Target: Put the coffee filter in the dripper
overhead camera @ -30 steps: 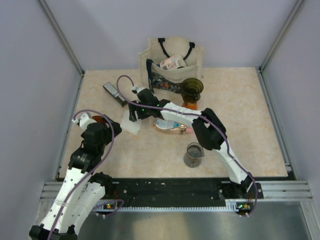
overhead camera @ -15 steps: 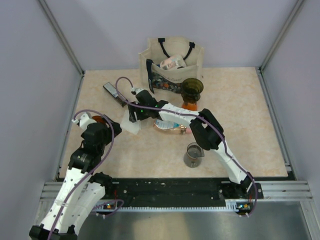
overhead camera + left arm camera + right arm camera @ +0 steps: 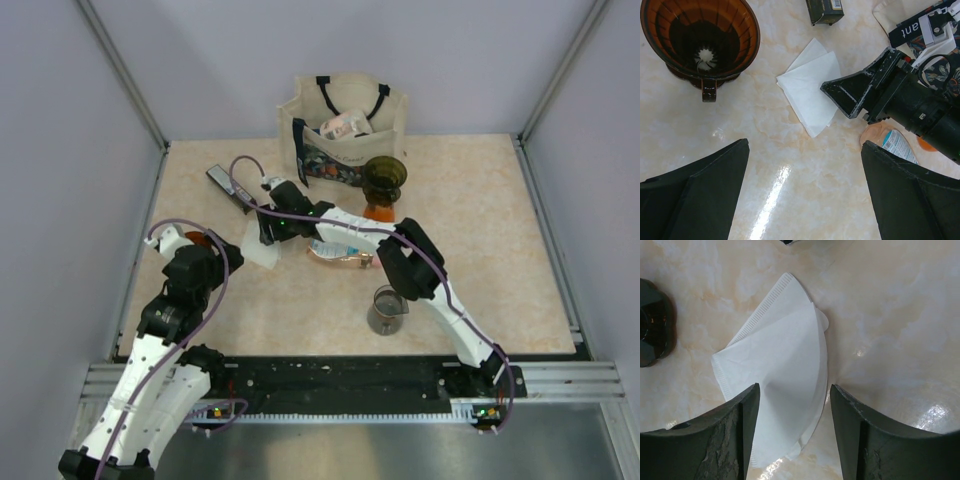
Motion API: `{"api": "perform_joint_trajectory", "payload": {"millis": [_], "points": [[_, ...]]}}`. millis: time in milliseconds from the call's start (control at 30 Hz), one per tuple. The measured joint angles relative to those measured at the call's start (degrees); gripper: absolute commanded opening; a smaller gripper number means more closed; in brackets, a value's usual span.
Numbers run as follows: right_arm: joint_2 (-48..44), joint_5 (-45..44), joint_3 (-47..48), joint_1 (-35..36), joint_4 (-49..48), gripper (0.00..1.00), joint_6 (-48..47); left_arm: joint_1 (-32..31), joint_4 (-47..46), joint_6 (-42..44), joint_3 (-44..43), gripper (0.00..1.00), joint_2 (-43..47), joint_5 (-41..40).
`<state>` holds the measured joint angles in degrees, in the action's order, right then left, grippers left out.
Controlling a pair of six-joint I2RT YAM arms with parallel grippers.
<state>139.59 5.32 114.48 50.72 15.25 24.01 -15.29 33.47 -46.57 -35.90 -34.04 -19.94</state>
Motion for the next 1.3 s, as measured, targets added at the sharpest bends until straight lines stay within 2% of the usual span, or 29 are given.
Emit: {"api": "perform_joint_trajectory", "payload": {"millis": [467, 533, 800, 1300], "points": [[0.0, -5.6, 0.0, 2.3, 0.9, 0.57, -1.9, 0.0, 0.0, 0.0, 0.0, 0.99, -0.3, 0.7], [0.0, -6.7, 0.0, 2.5, 1.1, 0.54, -2.3, 0.0, 0.0, 0.0, 0.0, 0.99, -0.4, 0.8], [0.0, -10.7, 0.0, 3.0, 1.9, 0.53, -3.1, 0.0, 0.0, 0.0, 0.0, 0.99, -0.6, 0.9], [-0.3, -11.0, 0.0, 3.3, 1.9, 0.52, -3.2, 0.1, 0.0, 0.0, 0.0, 0.99, -0.6, 0.5]]}}
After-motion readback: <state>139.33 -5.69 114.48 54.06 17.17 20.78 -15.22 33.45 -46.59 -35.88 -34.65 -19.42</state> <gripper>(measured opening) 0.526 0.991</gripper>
